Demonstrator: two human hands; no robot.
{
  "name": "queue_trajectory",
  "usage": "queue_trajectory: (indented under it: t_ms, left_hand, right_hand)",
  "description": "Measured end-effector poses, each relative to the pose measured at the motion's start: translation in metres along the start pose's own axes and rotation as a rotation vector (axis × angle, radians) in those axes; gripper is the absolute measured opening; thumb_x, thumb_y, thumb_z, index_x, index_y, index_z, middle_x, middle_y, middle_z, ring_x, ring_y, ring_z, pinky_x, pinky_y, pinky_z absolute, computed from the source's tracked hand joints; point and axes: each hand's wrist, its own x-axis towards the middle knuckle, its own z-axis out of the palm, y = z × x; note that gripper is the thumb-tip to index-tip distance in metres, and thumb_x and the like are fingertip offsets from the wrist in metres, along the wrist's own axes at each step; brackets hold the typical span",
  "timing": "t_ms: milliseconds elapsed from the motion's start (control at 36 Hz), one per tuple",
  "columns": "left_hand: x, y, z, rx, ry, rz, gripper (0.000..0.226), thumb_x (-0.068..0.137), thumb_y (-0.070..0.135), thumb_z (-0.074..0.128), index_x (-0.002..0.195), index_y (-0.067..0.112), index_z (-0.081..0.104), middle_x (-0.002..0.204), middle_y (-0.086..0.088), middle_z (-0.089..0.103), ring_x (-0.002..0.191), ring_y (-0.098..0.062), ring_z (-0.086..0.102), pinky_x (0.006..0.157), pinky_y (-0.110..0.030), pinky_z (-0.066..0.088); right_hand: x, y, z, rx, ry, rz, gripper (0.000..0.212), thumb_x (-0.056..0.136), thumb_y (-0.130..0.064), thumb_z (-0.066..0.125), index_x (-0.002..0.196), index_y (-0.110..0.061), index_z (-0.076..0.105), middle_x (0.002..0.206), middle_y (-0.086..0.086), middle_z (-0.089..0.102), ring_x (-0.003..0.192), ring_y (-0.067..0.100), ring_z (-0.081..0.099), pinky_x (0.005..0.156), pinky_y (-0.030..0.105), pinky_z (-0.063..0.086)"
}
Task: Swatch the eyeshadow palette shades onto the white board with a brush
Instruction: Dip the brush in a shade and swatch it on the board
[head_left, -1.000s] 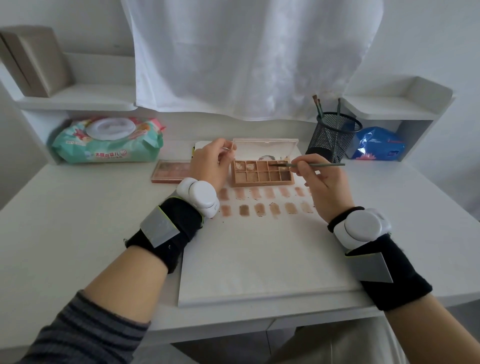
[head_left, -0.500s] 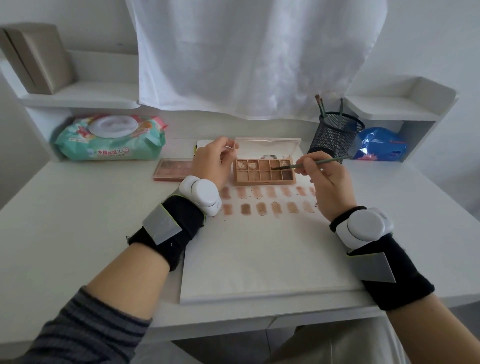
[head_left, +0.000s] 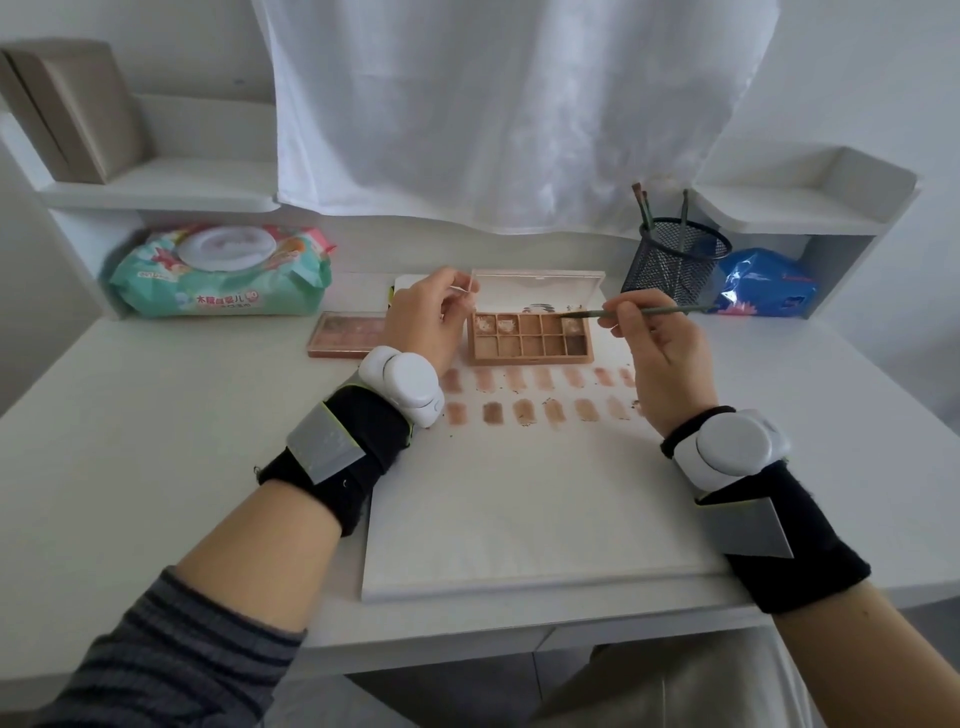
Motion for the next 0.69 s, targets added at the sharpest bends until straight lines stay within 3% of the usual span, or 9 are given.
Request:
queue_trajectory:
  t_ms: [250, 333, 417, 528, 694]
  left_hand:
    - [0.003, 0.000, -0.003, -0.007, -0.025, -0.052, 0.012, 0.090, 0.015, 0.056, 0.097, 0.010, 0.065, 0.091, -0.007, 0.073, 0.085, -0.021, 0.067, 0.081, -0.032, 0.050]
    - [0.004, -0.003, -0.009, 0.012, -0.010, -0.067, 0.013, 0.091, 0.017, 0.054, 0.095, 0.013, 0.065, 0.087, -0.006, 0.072, 0.071, -0.023, 0.062, 0.075, -0.033, 0.050]
    - [0.006, -0.008, -0.018, 0.051, 0.025, -0.038, 0.015, 0.091, 0.017, 0.054, 0.095, 0.009, 0.066, 0.088, -0.006, 0.071, 0.077, -0.026, 0.064, 0.076, -0.038, 0.052]
    - [0.007, -0.015, -0.027, 0.049, 0.020, -0.036, 0.017, 0.091, 0.021, 0.055, 0.096, 0.010, 0.066, 0.092, -0.006, 0.071, 0.088, -0.021, 0.067, 0.078, -0.035, 0.053]
    - [0.003, -0.022, -0.036, 0.031, 0.016, 0.019, 0.014, 0.091, 0.016, 0.056, 0.097, 0.008, 0.067, 0.093, -0.007, 0.071, 0.084, -0.022, 0.068, 0.074, -0.040, 0.055]
  right_hand:
    - [0.003, -0.014, -0.008, 0.103, 0.038, 0.015, 0.020, 0.096, -0.013, 0.044, 0.085, -0.025, 0.054, 0.081, -0.005, 0.062, 0.075, -0.001, 0.060, 0.073, 0.017, 0.046]
    - [0.008, -0.033, -0.015, 0.196, 0.098, 0.027, 0.017, 0.094, -0.007, 0.048, 0.084, -0.020, 0.054, 0.074, -0.010, 0.064, 0.068, -0.004, 0.060, 0.065, 0.010, 0.045]
    - [0.011, -0.052, -0.017, 0.235, 0.120, 0.036, 0.014, 0.093, -0.009, 0.051, 0.083, -0.017, 0.053, 0.063, -0.012, 0.064, 0.060, -0.003, 0.059, 0.057, 0.009, 0.043]
    - [0.002, -0.075, 0.004, 0.239, 0.004, 0.056, 0.017, 0.096, -0.010, 0.045, 0.082, -0.017, 0.050, 0.070, 0.002, 0.060, 0.054, 0.001, 0.053, 0.052, 0.013, 0.041]
    - [-0.025, -0.083, 0.057, 0.228, -0.163, 0.128, 0.024, 0.097, -0.014, 0.045, 0.075, -0.017, 0.053, 0.065, 0.007, 0.060, 0.052, 0.011, 0.051, 0.049, 0.018, 0.037]
